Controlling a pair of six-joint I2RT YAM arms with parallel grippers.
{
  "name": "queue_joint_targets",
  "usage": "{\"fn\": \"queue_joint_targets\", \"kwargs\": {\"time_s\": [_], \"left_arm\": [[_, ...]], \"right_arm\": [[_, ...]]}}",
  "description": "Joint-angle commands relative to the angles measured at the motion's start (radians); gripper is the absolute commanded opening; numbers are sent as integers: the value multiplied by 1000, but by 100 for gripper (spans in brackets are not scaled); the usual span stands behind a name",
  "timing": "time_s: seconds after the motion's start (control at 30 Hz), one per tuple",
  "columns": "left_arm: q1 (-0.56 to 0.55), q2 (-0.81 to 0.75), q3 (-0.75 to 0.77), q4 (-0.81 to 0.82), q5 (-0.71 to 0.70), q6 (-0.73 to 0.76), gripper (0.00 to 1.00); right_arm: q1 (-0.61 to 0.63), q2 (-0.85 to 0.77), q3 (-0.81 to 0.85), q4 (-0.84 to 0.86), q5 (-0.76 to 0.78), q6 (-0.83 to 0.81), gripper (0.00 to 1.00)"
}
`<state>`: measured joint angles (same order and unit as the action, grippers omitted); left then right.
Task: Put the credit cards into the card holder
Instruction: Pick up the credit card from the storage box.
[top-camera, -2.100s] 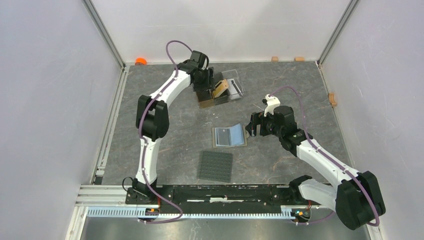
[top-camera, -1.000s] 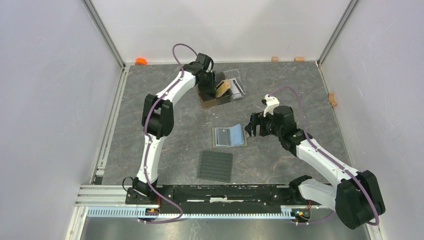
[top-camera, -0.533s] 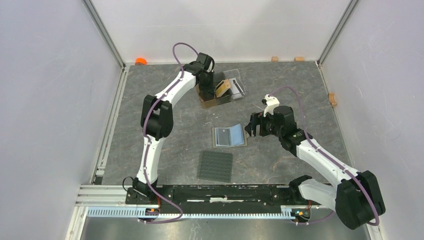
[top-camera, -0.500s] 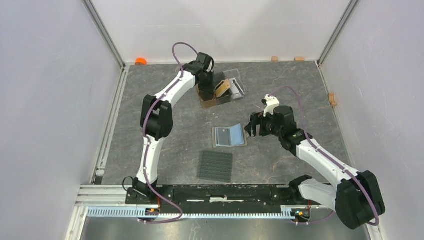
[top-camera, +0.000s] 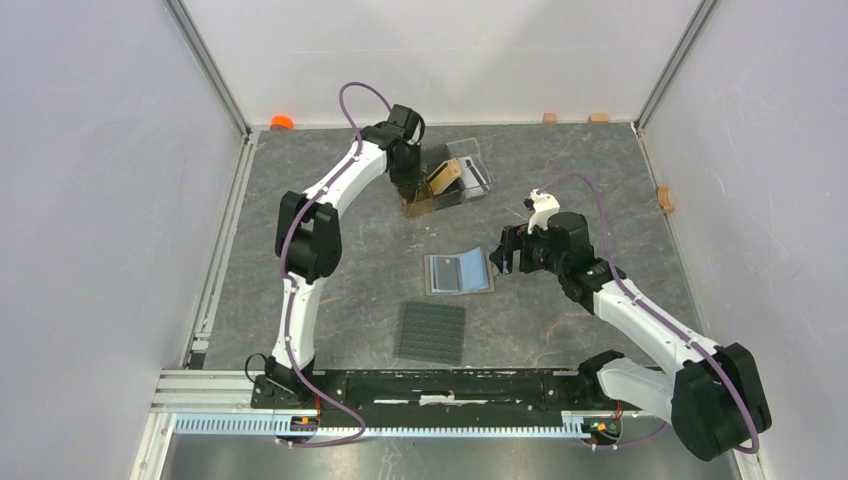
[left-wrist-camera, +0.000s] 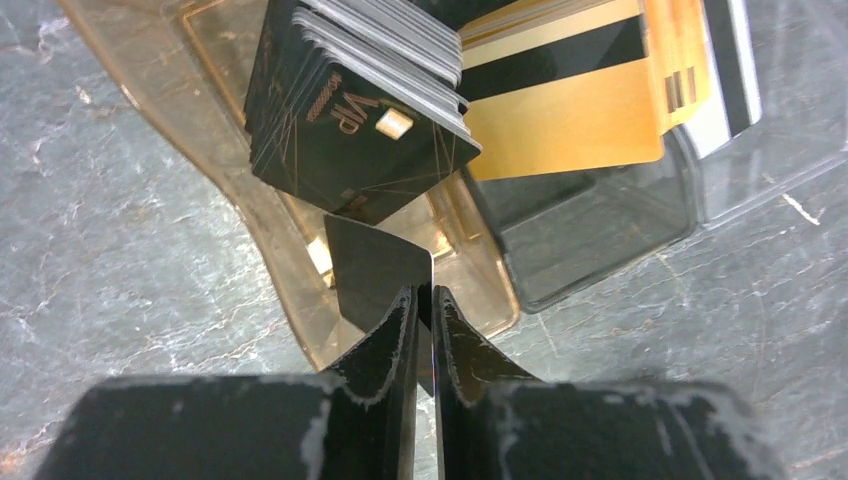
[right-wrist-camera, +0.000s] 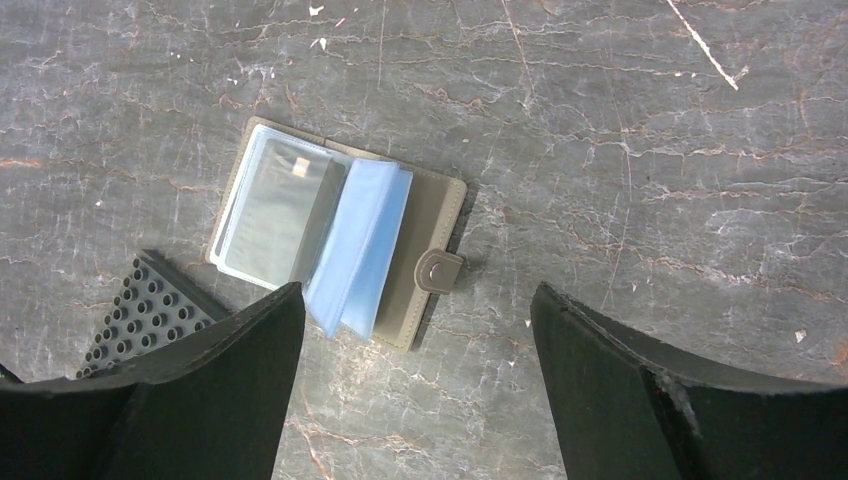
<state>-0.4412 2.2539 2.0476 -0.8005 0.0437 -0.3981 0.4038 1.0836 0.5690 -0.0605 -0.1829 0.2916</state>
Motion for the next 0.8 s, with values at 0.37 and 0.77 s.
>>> {"fn": "queue_joint_targets", "kwargs": {"time_s": [0.37,0.77], "left_arm": [[13,-77,-59,-64,-97,105,2],[13,-172,13,-163,-144,153,2]], "right_arm": [[-4,-30,-13,42,2,19,87],[-3,-42,-15,39,19,25,87]]}}
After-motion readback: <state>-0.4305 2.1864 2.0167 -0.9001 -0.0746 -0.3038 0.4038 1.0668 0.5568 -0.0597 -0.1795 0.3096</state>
